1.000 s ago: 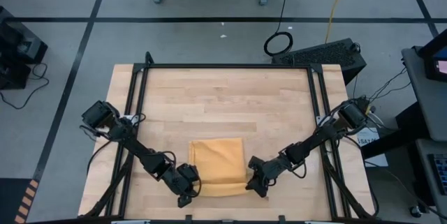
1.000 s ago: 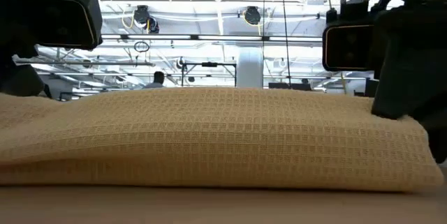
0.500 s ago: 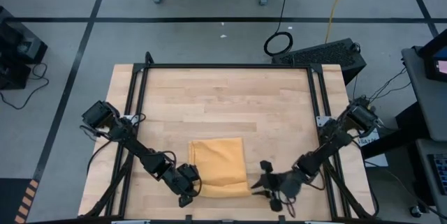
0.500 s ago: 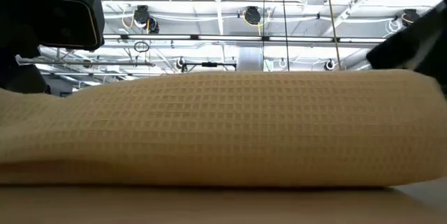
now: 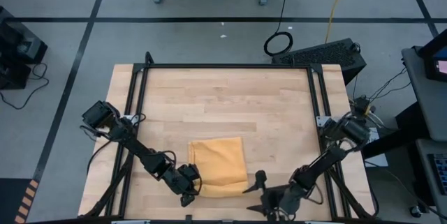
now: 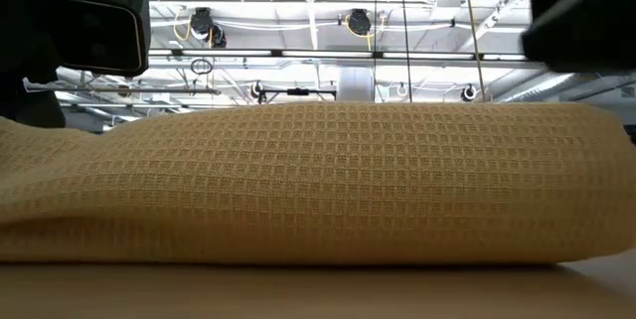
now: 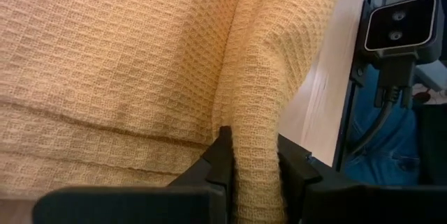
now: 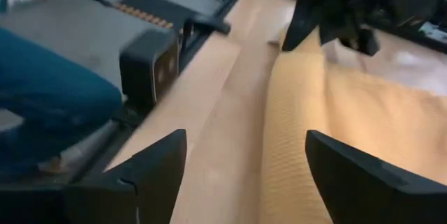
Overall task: Roll towel
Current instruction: Roll the folded yellow towel
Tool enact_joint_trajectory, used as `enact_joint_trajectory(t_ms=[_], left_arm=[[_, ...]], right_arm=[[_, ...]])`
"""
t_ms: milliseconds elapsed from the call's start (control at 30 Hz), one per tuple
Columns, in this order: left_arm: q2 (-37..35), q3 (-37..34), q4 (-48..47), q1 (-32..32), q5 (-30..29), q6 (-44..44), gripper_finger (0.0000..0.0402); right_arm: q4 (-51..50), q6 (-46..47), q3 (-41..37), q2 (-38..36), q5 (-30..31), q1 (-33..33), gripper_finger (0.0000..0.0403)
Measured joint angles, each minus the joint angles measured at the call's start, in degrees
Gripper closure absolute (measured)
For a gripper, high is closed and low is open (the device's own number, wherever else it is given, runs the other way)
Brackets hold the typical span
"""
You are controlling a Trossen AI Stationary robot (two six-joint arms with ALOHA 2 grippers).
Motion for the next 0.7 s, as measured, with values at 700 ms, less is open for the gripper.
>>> enact_joint_trajectory(t_ms=[700], left_arm=[[0.0,0.0,0.0,0.0,0.1,-1.1,0.0340]], right_arm=[[-0.7,1.7,5.1,9.5,6.4,-5.8,0.0128]])
